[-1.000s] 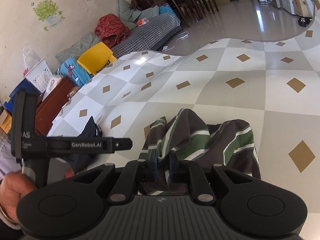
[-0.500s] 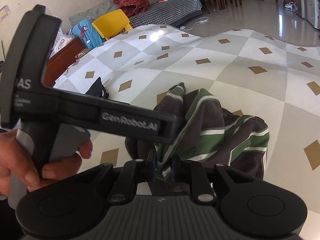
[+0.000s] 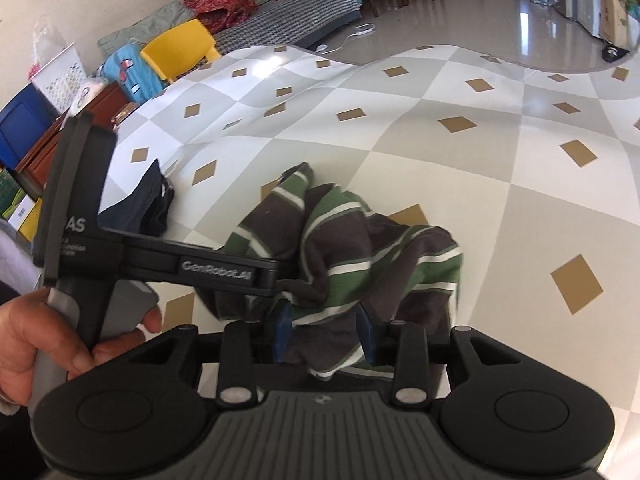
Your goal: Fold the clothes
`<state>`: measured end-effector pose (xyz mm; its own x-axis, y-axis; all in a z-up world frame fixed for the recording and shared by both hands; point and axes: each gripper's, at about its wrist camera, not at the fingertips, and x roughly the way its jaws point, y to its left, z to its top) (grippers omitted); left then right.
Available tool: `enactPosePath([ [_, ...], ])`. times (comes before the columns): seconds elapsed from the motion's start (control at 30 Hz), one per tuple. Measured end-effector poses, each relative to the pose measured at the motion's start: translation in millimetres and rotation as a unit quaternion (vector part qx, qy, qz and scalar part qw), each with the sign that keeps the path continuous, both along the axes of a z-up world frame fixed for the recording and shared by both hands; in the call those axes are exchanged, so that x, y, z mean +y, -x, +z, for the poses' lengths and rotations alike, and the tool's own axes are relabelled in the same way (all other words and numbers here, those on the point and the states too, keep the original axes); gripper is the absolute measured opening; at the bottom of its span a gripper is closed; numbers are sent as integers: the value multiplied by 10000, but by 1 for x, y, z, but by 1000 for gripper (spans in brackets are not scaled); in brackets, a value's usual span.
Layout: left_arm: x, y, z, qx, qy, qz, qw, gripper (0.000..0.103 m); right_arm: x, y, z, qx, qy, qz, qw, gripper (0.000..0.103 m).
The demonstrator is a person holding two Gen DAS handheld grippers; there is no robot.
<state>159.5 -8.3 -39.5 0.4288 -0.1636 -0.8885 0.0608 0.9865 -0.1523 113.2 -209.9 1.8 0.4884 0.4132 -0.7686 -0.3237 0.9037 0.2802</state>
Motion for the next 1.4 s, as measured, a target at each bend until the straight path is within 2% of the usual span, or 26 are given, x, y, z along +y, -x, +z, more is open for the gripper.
enactPosePath([
  [0.17,2,0,-3,31,28,28,10000,103,-14,-14,-8,152,27,-639,9978,41],
  [0.5,1,2,-4,6,-1,1,10000,103,-29,-42,-31,755,-545,-1597,9828,42],
  [0.93,2,3,-5,22,5,-5,10000,103,-14,-57,-49,890,-309,-1679,9813,42],
  [1.1,2,4,-4,12,-8,-21,10000,103,-8,-58,-53,807,-156,-1585,9839,41],
  [1.2,0,5,-3,-38,-67,-68,9999,103,-5,-58,-53,742,-85,-1521,9855,35],
  [1.4,-5,7,1,-142,-183,-158,9996,103,-5,-58,-52,697,-126,-1432,9872,11],
])
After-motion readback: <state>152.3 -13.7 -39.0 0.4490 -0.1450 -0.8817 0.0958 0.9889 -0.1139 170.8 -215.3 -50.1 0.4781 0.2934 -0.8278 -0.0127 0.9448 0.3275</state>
